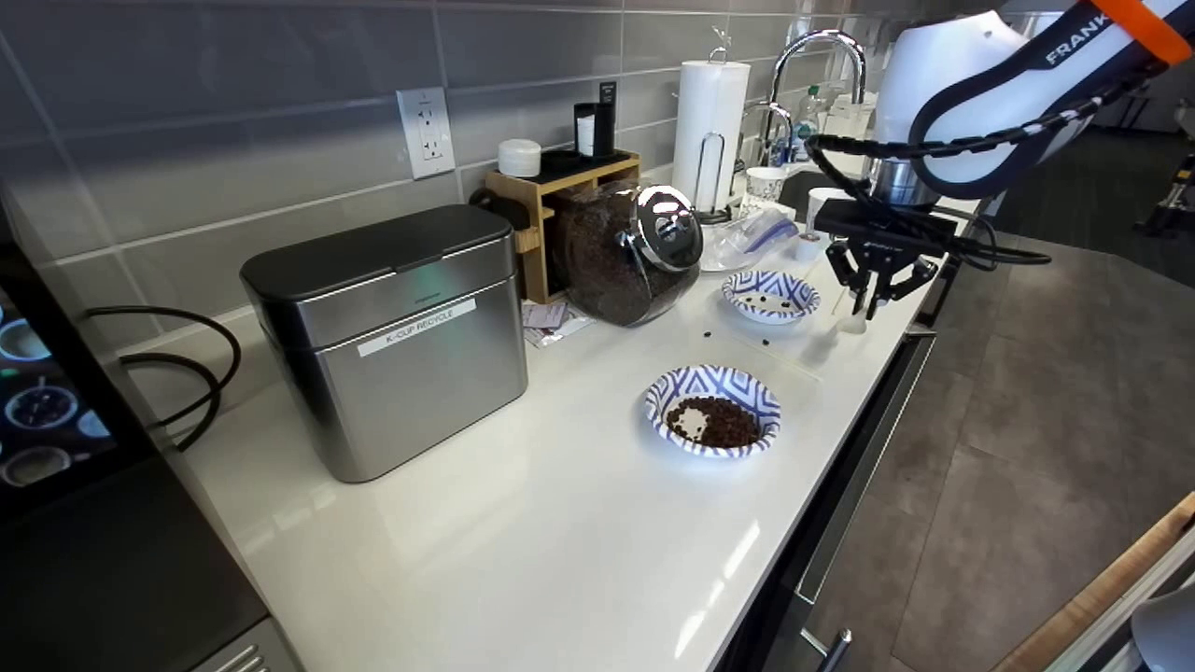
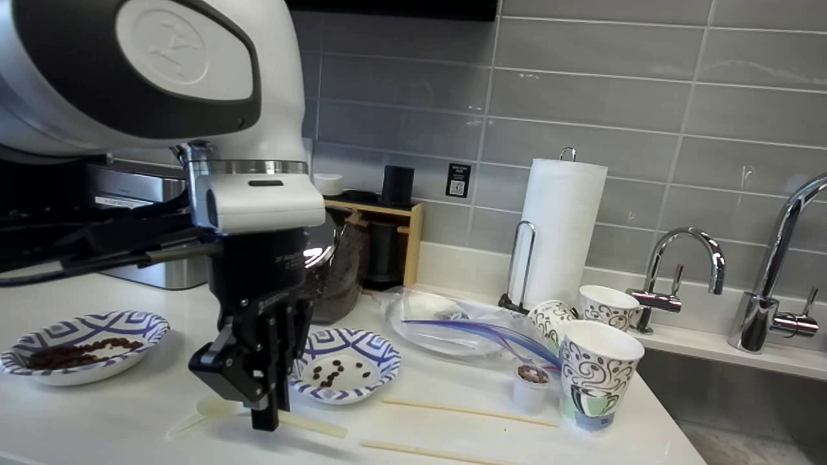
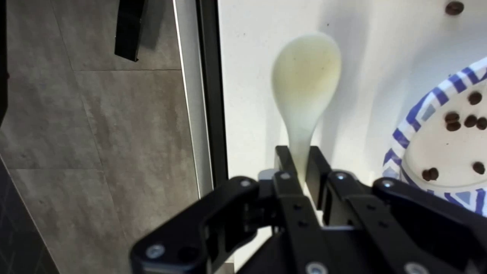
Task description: Transfer a spoonful of contents from the left bowl into the right bowl
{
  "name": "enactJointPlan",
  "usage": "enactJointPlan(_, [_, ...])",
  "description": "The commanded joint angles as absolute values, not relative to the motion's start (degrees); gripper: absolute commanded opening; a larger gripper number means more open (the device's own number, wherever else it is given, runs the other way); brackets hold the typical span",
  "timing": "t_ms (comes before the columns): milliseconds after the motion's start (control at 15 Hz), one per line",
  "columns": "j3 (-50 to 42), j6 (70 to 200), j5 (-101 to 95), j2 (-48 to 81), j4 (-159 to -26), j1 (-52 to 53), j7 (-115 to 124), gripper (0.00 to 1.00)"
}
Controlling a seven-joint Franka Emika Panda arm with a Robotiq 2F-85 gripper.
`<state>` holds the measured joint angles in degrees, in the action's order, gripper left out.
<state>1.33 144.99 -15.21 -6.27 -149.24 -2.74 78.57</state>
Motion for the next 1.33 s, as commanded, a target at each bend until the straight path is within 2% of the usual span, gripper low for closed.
enactJointPlan(0, [1.7, 149.9, -17.1, -4.7, -150.8, -3.4, 80.3, 0.03])
enactJointPlan(1267, [0.3, 153.2, -23.0, 0.9, -150.8, -2.1, 85.2, 0.03])
